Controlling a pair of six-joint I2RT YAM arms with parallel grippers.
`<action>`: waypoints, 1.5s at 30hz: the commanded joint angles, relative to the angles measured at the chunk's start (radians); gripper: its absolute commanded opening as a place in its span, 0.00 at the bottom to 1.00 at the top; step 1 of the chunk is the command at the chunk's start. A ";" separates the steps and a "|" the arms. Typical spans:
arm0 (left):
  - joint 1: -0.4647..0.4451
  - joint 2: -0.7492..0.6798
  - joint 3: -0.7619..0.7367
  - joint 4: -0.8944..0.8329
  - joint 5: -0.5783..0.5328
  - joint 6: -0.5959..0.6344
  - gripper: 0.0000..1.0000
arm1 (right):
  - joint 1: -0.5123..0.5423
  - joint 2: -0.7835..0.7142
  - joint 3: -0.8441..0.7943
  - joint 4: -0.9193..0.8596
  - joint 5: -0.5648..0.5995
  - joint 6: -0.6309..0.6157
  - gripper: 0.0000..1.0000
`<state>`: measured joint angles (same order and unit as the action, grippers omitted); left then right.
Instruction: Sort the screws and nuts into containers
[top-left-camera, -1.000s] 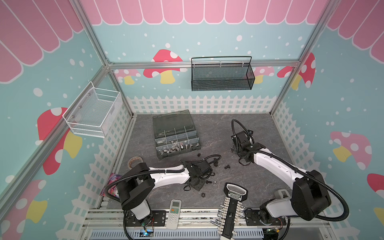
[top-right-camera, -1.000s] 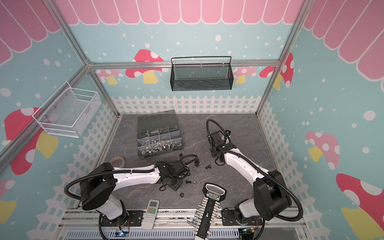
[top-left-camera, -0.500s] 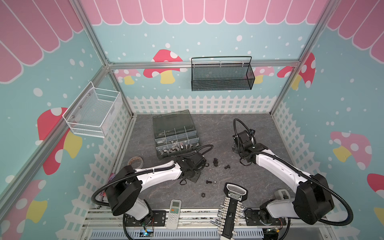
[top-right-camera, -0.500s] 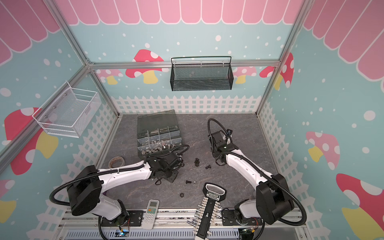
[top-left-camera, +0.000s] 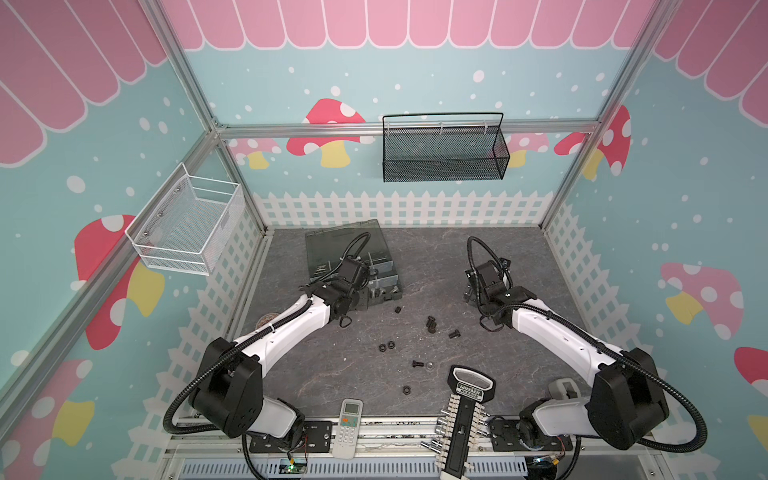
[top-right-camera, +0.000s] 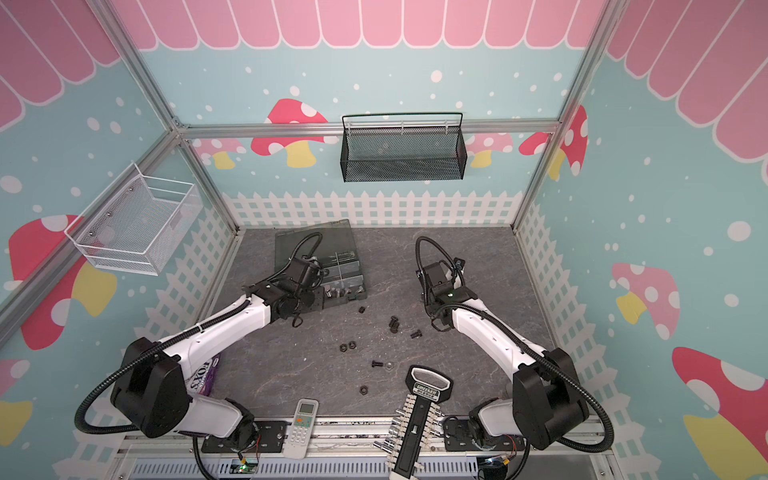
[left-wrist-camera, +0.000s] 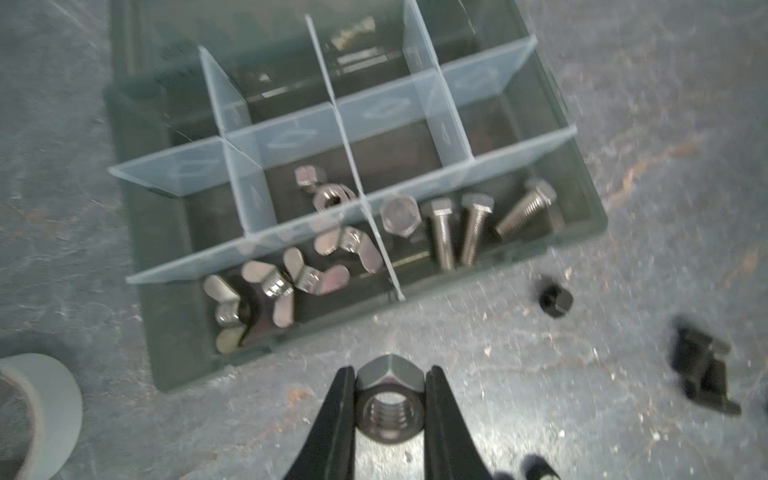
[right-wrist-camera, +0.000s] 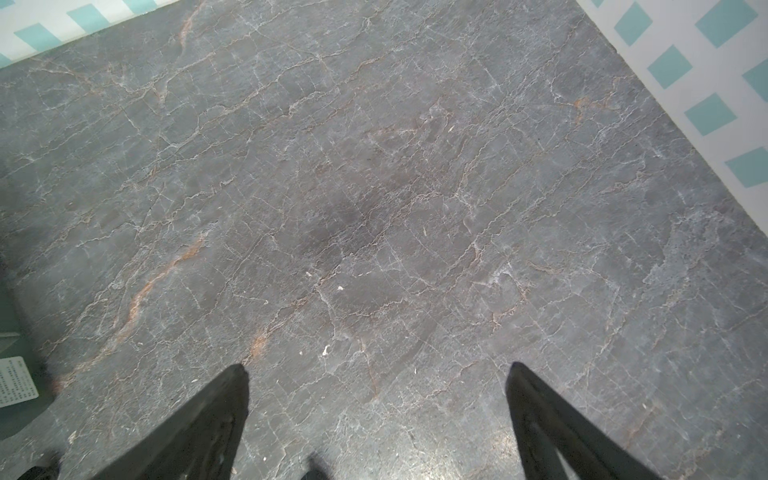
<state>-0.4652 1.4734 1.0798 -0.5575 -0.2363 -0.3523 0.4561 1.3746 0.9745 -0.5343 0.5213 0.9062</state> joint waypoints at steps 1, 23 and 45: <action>0.050 0.041 0.061 0.058 -0.015 0.020 0.20 | -0.007 -0.016 -0.015 0.000 0.004 0.011 0.98; 0.243 0.342 0.212 0.088 0.109 0.027 0.25 | -0.007 -0.007 -0.006 0.013 -0.007 0.004 0.98; 0.243 0.262 0.150 0.079 0.099 0.033 0.44 | -0.007 -0.015 -0.014 0.016 -0.006 0.010 0.98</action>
<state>-0.2253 1.7947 1.2446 -0.4801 -0.1379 -0.3256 0.4561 1.3693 0.9661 -0.5220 0.5034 0.9054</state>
